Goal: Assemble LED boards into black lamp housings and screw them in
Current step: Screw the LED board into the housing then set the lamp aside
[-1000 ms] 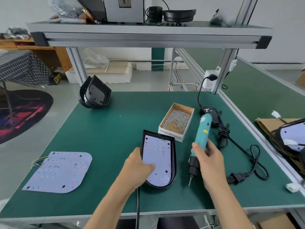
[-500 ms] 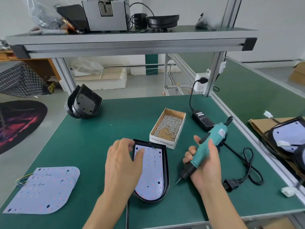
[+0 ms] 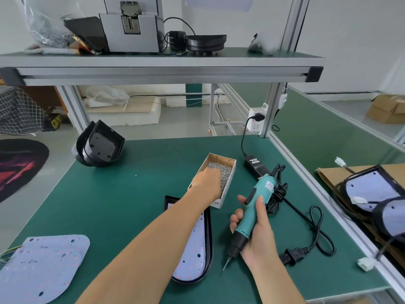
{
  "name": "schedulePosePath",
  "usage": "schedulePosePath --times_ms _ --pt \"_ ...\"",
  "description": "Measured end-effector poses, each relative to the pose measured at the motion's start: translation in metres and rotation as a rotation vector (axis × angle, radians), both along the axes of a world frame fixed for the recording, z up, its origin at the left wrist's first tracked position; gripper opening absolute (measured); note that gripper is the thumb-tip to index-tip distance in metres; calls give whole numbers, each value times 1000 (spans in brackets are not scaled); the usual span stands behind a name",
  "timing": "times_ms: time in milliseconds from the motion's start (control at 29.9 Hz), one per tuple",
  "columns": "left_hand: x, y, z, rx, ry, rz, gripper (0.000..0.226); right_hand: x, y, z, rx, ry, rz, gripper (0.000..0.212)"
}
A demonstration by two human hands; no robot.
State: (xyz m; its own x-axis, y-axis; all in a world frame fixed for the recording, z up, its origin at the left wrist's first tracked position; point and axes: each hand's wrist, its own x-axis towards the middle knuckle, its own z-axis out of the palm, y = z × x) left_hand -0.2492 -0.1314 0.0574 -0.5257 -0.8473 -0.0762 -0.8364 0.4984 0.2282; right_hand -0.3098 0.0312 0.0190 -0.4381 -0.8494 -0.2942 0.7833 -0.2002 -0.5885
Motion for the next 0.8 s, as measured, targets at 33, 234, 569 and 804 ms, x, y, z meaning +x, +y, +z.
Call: schedulePosePath --times_ms 33,234,569,804 --pt "-1 -2 -2 -4 3 -4 19 0 -1 0 1 3 0 59" --pt "0 -8 -12 9 21 20 29 1 -1 -1 17 30 3 59" --pt "11 3 -7 -23 398 129 17 0 1 -2 23 63 10 59" --pt "71 74 31 216 971 195 18 -1 4 -1 10 13 15 59"
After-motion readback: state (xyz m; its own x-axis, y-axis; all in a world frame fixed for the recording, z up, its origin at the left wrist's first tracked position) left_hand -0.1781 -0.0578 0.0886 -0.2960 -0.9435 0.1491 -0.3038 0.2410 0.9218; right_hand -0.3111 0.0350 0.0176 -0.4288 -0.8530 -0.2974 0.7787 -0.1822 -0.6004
